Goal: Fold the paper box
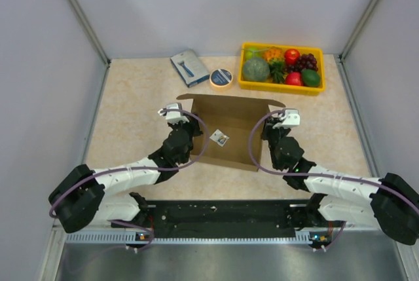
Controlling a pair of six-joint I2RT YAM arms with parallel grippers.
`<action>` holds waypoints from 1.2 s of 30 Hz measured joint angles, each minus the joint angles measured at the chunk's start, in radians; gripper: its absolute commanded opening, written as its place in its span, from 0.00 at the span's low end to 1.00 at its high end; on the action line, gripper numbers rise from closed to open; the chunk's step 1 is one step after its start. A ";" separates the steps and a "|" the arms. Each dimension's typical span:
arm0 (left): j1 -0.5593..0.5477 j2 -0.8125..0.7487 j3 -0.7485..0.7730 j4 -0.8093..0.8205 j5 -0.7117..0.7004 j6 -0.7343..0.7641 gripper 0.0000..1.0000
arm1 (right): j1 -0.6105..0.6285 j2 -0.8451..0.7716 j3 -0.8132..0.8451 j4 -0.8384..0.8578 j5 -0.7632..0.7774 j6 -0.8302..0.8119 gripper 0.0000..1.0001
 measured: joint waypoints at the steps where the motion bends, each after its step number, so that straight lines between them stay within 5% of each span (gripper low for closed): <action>1: -0.001 -0.008 -0.017 0.011 0.006 -0.004 0.00 | 0.000 -0.010 -0.006 -0.005 -0.005 0.012 0.00; 16: -0.012 -0.087 -0.128 0.023 0.055 -0.002 0.00 | 0.005 0.013 0.148 -0.365 0.058 0.264 0.00; 20: -0.013 -0.087 -0.143 0.018 0.067 -0.002 0.00 | 0.013 0.011 0.117 -0.347 0.061 0.270 0.05; 22: -0.013 -0.087 -0.154 0.017 0.069 -0.002 0.00 | 0.018 0.006 0.065 -0.307 0.054 0.264 0.16; 24: -0.014 -0.084 -0.168 0.014 0.073 -0.002 0.00 | 0.023 -0.003 0.020 -0.315 0.036 0.267 0.44; 27: -0.018 -0.071 -0.187 0.010 0.074 -0.002 0.00 | 0.040 -0.063 -0.013 -0.443 -0.004 0.285 0.66; 36: -0.021 -0.043 -0.203 0.010 0.069 -0.002 0.00 | 0.115 -0.477 0.261 -1.252 -0.353 0.495 0.76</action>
